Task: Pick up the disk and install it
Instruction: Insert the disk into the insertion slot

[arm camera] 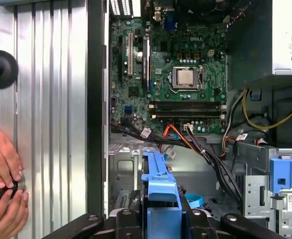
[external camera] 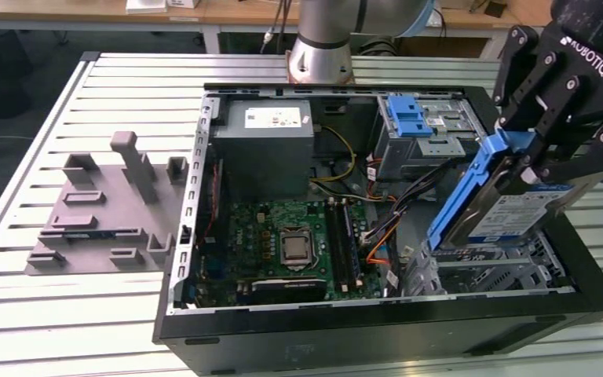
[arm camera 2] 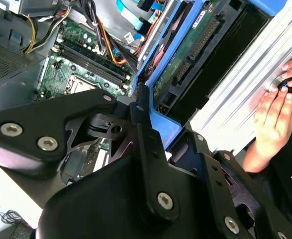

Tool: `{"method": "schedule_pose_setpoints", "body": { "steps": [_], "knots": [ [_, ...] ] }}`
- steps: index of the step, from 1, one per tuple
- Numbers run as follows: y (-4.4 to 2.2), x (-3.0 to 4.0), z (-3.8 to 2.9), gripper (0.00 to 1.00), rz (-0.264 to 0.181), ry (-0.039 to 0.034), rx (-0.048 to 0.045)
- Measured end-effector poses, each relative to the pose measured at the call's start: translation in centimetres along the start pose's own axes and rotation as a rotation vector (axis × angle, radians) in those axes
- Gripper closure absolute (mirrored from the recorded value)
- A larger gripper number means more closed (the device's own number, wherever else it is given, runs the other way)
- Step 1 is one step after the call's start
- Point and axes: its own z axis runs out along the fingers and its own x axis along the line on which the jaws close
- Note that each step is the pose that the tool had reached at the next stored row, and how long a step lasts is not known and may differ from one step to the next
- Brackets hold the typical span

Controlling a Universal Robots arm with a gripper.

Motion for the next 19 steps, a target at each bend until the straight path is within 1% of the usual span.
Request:
{"method": "schedule_pose_setpoints", "body": {
  "steps": [6,12,15,19],
  "knots": [
    [-0.18,0.0,0.22,0.64,0.0,0.0,0.0],
    [-0.29,0.07,0.61,0.64,0.0,-0.0001,0.0],
    [-0.33,0.16,0.74,0.64,-0.002,0.0,0.0],
    [-0.4,0.45,0.81,0.64,-0.004,0.0,0.0]
  ]
}}
